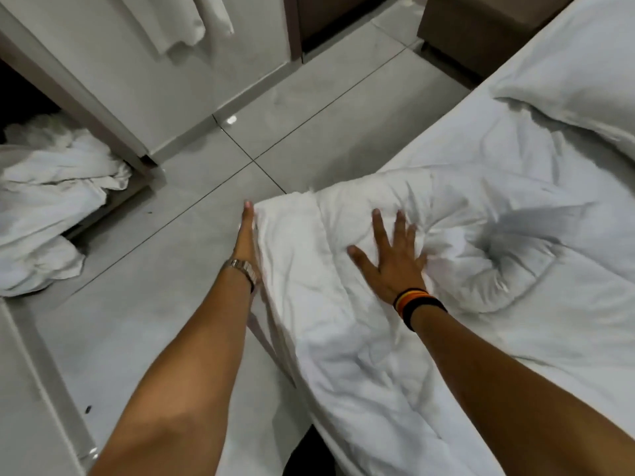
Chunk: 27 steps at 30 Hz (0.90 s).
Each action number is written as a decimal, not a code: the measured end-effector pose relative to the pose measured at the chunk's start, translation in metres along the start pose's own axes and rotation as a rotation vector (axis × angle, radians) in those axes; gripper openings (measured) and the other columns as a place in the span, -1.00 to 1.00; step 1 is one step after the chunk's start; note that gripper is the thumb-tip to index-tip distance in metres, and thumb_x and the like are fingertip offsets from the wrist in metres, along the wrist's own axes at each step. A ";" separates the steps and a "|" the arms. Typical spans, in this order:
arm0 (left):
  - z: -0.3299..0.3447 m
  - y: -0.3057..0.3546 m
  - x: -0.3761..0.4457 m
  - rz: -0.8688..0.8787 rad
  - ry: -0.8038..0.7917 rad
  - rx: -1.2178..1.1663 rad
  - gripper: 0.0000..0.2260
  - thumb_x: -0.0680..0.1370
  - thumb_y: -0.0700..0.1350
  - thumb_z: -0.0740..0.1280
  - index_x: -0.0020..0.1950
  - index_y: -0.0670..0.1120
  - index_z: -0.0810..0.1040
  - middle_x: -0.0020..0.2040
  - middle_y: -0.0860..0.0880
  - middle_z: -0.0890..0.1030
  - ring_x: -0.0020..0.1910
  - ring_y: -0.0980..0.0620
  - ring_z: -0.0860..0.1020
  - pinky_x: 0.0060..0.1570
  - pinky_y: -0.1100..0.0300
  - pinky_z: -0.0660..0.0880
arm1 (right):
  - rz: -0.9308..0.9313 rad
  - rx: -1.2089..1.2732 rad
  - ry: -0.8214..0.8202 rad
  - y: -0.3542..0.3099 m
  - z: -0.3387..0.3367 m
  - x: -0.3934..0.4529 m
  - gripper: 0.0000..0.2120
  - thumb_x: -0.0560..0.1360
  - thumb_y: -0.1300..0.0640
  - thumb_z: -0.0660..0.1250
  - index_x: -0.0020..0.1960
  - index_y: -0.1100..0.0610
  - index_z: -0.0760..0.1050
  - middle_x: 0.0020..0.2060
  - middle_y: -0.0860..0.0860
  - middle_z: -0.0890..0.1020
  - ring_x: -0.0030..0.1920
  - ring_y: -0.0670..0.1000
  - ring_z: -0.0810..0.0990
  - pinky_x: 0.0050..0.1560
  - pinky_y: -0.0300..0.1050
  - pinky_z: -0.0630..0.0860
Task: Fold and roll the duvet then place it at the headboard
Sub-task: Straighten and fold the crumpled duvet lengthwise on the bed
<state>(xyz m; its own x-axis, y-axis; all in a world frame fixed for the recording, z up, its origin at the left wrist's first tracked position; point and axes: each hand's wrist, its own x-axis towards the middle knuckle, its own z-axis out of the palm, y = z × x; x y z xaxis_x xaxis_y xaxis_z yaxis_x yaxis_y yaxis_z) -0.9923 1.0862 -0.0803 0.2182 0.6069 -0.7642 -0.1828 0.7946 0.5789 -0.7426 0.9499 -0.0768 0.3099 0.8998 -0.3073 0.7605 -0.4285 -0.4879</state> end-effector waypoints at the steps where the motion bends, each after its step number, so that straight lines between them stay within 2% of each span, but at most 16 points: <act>1: 0.006 0.012 0.009 -0.021 0.032 0.027 0.02 0.25 0.60 0.38 0.53 0.00 0.46 0.43 -0.12 0.56 0.35 -0.15 0.57 0.43 -0.16 0.41 | 0.018 0.009 -0.008 -0.002 0.007 0.005 -0.13 0.46 -0.61 0.00 0.58 -0.39 -0.37 0.61 -0.09 -0.44 0.64 0.19 -0.37 0.48 0.58 -0.15; 3: 0.019 0.027 0.023 -0.044 0.136 0.113 0.20 0.10 0.47 0.59 0.59 -0.08 0.33 0.48 -0.12 0.50 0.39 -0.15 0.53 0.41 -0.13 0.45 | 0.028 -0.010 -0.018 -0.006 0.020 0.009 -0.08 0.44 -0.63 0.01 0.58 -0.37 -0.40 0.59 -0.10 -0.49 0.62 0.19 -0.40 0.46 0.58 -0.13; 4: 0.027 0.030 0.028 -0.015 0.157 0.134 0.14 0.15 0.34 0.66 0.58 -0.13 0.33 0.45 -0.12 0.51 0.36 -0.15 0.55 0.38 -0.11 0.48 | 0.033 -0.020 -0.022 -0.008 0.022 0.010 -0.06 0.43 -0.63 0.02 0.59 -0.35 -0.40 0.58 -0.10 -0.50 0.62 0.19 -0.40 0.47 0.58 -0.12; 6: 0.036 0.033 0.035 0.123 0.216 0.092 -0.26 0.36 -0.05 0.67 0.45 -0.22 0.47 0.30 -0.15 0.64 0.20 -0.15 0.67 0.19 -0.10 0.61 | 0.065 -0.014 -0.036 -0.016 0.021 0.017 -0.04 0.41 -0.64 0.00 0.59 -0.32 -0.41 0.59 -0.09 -0.49 0.62 0.19 -0.40 0.50 0.56 -0.12; 7: 0.034 0.038 0.037 0.205 0.223 0.051 -0.39 0.39 -0.22 0.64 0.39 -0.26 0.53 0.18 -0.14 0.71 0.10 -0.12 0.71 0.06 -0.07 0.65 | 0.082 0.010 -0.044 -0.023 0.018 0.023 -0.02 0.40 -0.64 -0.01 0.60 -0.31 -0.42 0.60 -0.07 -0.48 0.63 0.19 -0.39 0.51 0.54 -0.13; 8: 0.028 0.047 0.033 0.286 0.232 0.004 -0.41 0.37 -0.31 0.62 0.37 -0.26 0.55 0.10 -0.12 0.74 0.03 -0.07 0.73 -0.02 -0.03 0.66 | 0.085 0.040 -0.041 -0.034 0.014 0.031 -0.02 0.39 -0.65 -0.02 0.59 -0.31 -0.43 0.61 -0.06 -0.46 0.63 0.20 -0.38 0.52 0.53 -0.13; 9: 0.018 0.060 0.028 0.372 0.259 -0.040 -0.32 0.33 -0.35 0.63 0.42 -0.23 0.52 0.13 -0.12 0.73 0.05 -0.05 0.73 -0.01 -0.02 0.66 | 0.064 0.069 -0.030 -0.049 0.010 0.040 -0.02 0.38 -0.66 -0.03 0.57 -0.33 -0.45 0.62 -0.06 -0.43 0.64 0.22 -0.35 0.53 0.50 -0.13; 12: -0.032 0.092 0.006 0.659 0.386 -0.078 0.04 0.17 -0.26 0.70 0.58 0.03 0.32 0.41 -0.08 0.57 0.28 -0.01 0.63 0.17 0.03 0.63 | -0.100 0.174 0.015 -0.107 0.007 0.074 -0.06 0.36 -0.68 -0.03 0.54 -0.42 -0.42 0.66 -0.08 -0.29 0.66 0.23 -0.25 0.55 0.41 -0.14; 14: -0.067 0.092 -0.015 0.686 0.438 0.028 0.16 0.15 -0.17 0.72 0.61 0.23 0.20 0.48 0.02 0.49 0.32 0.10 0.59 0.18 0.11 0.62 | -0.204 0.168 -0.026 -0.142 0.012 0.082 -0.09 0.42 -0.63 0.02 0.59 -0.38 -0.33 0.67 -0.09 -0.24 0.67 0.14 -0.22 0.55 0.37 -0.16; 16: -0.096 0.077 -0.031 0.476 0.412 0.127 0.25 0.24 -0.21 0.70 0.67 0.25 -0.05 0.53 0.01 0.42 0.34 0.03 0.57 0.24 -0.04 0.59 | -0.209 0.081 -0.145 -0.155 0.024 0.072 -0.13 0.51 -0.54 0.06 0.64 -0.29 -0.28 0.67 -0.09 -0.25 0.67 0.08 -0.24 0.57 0.39 -0.19; 18: -0.118 0.060 -0.042 0.175 0.301 0.233 0.31 0.31 -0.23 0.67 0.67 0.17 -0.28 0.57 -0.08 0.37 0.40 -0.13 0.51 0.34 -0.21 0.50 | -0.125 -0.040 -0.259 -0.140 0.031 0.050 -0.19 0.57 -0.47 0.04 0.66 -0.24 -0.24 0.67 -0.06 -0.27 0.67 0.08 -0.25 0.55 0.44 -0.20; 19: -0.124 0.054 -0.043 0.055 0.260 0.322 0.32 0.33 -0.17 0.67 0.66 0.11 -0.34 0.59 -0.11 0.34 0.44 -0.16 0.47 0.38 -0.22 0.45 | -0.072 -0.090 -0.293 -0.125 0.032 0.038 -0.20 0.58 -0.46 0.02 0.67 -0.22 -0.24 0.67 -0.04 -0.28 0.66 0.09 -0.27 0.54 0.45 -0.21; 21: -0.119 0.053 -0.034 -0.006 0.273 0.473 0.22 0.44 -0.04 0.62 0.66 0.08 -0.35 0.64 -0.10 0.23 0.53 -0.15 0.36 0.47 -0.18 0.35 | 0.021 -0.138 -0.287 -0.090 0.028 0.022 -0.21 0.59 -0.45 0.00 0.68 -0.20 -0.22 0.67 -0.02 -0.29 0.66 0.10 -0.30 0.53 0.46 -0.23; 23: -0.085 0.059 -0.014 0.063 0.244 0.560 0.06 0.52 0.04 0.54 0.69 0.10 -0.23 0.66 -0.06 0.22 0.56 -0.10 0.32 0.51 -0.06 0.28 | 0.099 -0.154 -0.176 -0.056 0.014 0.018 -0.22 0.60 -0.43 0.01 0.69 -0.16 -0.18 0.67 0.01 -0.27 0.66 0.09 -0.28 0.54 0.46 -0.22; 25: -0.038 0.066 0.007 0.160 0.153 0.668 -0.06 0.55 0.09 0.49 0.70 0.11 -0.10 0.63 -0.03 0.28 0.55 -0.06 0.34 0.44 0.08 0.30 | 0.110 -0.179 -0.069 -0.037 -0.001 0.021 -0.23 0.61 -0.40 0.03 0.69 -0.12 -0.13 0.68 0.04 -0.21 0.67 0.10 -0.19 0.56 0.42 -0.14; 27: 0.019 0.072 0.042 0.260 0.034 0.801 -0.08 0.53 0.16 0.49 0.70 0.11 -0.04 0.62 -0.02 0.31 0.55 -0.06 0.34 0.41 0.13 0.32 | 0.111 -0.244 0.034 -0.027 -0.005 0.030 -0.24 0.62 -0.38 0.03 0.70 -0.11 -0.10 0.69 0.04 -0.17 0.67 0.12 -0.09 0.55 0.38 0.00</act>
<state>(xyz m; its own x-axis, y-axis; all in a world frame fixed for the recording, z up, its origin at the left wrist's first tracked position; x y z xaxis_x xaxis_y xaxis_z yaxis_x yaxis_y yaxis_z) -0.9778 1.1692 -0.0648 0.2316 0.7814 -0.5795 0.5153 0.4067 0.7543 -0.7503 0.9889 -0.0687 0.4151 0.8524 -0.3180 0.8346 -0.4959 -0.2397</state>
